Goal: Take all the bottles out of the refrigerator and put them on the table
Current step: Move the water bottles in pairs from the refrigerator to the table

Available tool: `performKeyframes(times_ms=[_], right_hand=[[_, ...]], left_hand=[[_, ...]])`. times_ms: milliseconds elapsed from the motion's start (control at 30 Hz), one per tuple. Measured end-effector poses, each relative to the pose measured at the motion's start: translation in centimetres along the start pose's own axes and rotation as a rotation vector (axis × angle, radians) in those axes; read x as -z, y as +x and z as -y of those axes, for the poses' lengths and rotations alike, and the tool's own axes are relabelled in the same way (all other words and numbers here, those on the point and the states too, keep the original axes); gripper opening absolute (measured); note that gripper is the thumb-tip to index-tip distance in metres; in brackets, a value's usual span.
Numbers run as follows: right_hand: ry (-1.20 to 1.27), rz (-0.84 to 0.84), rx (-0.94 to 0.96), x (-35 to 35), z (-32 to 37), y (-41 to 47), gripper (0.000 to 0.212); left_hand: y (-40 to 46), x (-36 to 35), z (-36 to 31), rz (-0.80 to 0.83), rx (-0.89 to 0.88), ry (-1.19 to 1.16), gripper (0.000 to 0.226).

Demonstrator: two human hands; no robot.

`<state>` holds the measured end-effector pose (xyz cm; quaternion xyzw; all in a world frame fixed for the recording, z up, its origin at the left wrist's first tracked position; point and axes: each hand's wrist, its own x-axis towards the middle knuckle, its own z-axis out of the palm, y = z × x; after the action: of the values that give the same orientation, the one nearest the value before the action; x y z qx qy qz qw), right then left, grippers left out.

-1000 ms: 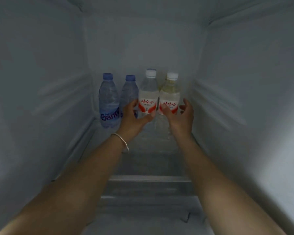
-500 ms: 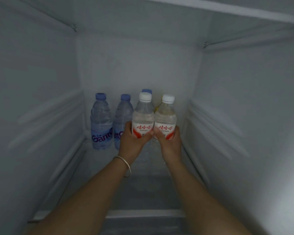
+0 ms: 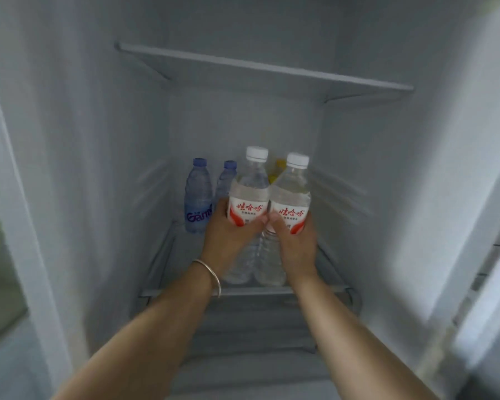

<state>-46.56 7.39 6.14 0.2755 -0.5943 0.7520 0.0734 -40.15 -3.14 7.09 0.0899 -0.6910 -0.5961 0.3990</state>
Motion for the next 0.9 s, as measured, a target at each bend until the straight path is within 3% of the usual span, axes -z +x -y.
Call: performKeyframes(times_ms=[67,200,400,900], right_hand=[[-0.022,-0.064,0.009,0.5,2.2,-3.9,0.042],[-0.114,-0.192,0.04,2.7,6.7,-12.6,0.028],[-0.245,-0.362,-0.046,9.3,11.1,-26.9,0.034],[-0.492,-0.837,-0.143,33.8,22.7,-52.7,0.036]], left_hand=[[-3.4,1.2,-1.2,0.066,0.003,-0.032,0.062],[-11.4,2.5,-4.1,0.157,0.031,-0.014,0.056],[-25.0,1.7,-6.9,0.384,0.098,-0.054,0.057],[-55.2,-14.1,-13.4,0.909,0.221,-0.182,0.067]])
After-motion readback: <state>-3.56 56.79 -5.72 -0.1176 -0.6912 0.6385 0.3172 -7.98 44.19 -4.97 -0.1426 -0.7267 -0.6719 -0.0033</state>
